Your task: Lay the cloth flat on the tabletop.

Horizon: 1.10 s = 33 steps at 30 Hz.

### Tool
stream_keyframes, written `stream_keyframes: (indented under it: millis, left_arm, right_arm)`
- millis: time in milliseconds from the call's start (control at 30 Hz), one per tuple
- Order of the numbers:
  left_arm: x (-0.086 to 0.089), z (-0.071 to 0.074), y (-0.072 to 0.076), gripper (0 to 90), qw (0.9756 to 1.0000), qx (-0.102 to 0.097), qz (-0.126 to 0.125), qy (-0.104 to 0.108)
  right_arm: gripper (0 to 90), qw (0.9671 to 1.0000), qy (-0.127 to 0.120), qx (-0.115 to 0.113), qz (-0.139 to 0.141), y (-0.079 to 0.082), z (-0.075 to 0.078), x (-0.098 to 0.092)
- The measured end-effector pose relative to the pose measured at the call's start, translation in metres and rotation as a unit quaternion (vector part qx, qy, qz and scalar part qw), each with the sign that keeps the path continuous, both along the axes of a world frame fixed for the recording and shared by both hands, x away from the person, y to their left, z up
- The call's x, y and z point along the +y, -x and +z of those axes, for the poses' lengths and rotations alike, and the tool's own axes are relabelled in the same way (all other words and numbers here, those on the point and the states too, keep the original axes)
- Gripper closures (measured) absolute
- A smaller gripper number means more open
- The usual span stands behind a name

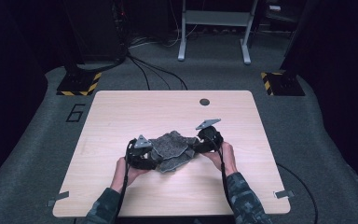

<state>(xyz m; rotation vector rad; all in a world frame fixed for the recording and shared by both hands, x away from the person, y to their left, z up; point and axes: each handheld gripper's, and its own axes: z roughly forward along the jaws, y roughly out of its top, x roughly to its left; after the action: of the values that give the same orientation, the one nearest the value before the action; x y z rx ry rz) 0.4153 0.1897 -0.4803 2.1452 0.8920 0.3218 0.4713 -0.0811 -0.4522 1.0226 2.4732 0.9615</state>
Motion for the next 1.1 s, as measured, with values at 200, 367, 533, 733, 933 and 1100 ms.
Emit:
stream_keyframes:
  millis: [200,367,533,733,933,1100]
  left_arm:
    - [-0.019,-0.005,0.001,35.2,0.9995,-0.009,-0.024,-0.018]
    - [-0.025,-0.008,-0.003,46.1,0.9986,-0.009,-0.025,-0.047]
    - [-0.026,-0.012,-0.01,62.3,0.9979,-0.006,-0.021,-0.061]
    - [-0.023,-0.014,-0.017,79.8,0.9982,-0.003,-0.01,-0.06]
    - [-0.018,-0.009,-0.02,84.3,0.9985,-0.008,0.003,-0.053]
    - [-0.011,-0.003,-0.022,85.3,0.9987,-0.016,0.017,-0.046]
  right_arm:
    - [41.3,0.9999,-0.001,0.01,-0.012,-0.004,-0.007,-0.002]
    - [41.7,0.997,-0.028,0.027,-0.067,-0.004,-0.01,-0.028]
    - [43.0,0.9921,-0.022,0.058,-0.109,-0.011,-0.029,-0.038]
    - [44.5,0.9885,-0.014,0.069,-0.133,-0.019,-0.043,-0.031]
    - [48.1,0.987,-0.005,0.078,-0.14,-0.021,-0.051,-0.025]
    - [58.0,0.9871,0.0,0.066,-0.146,-0.02,-0.052,-0.022]
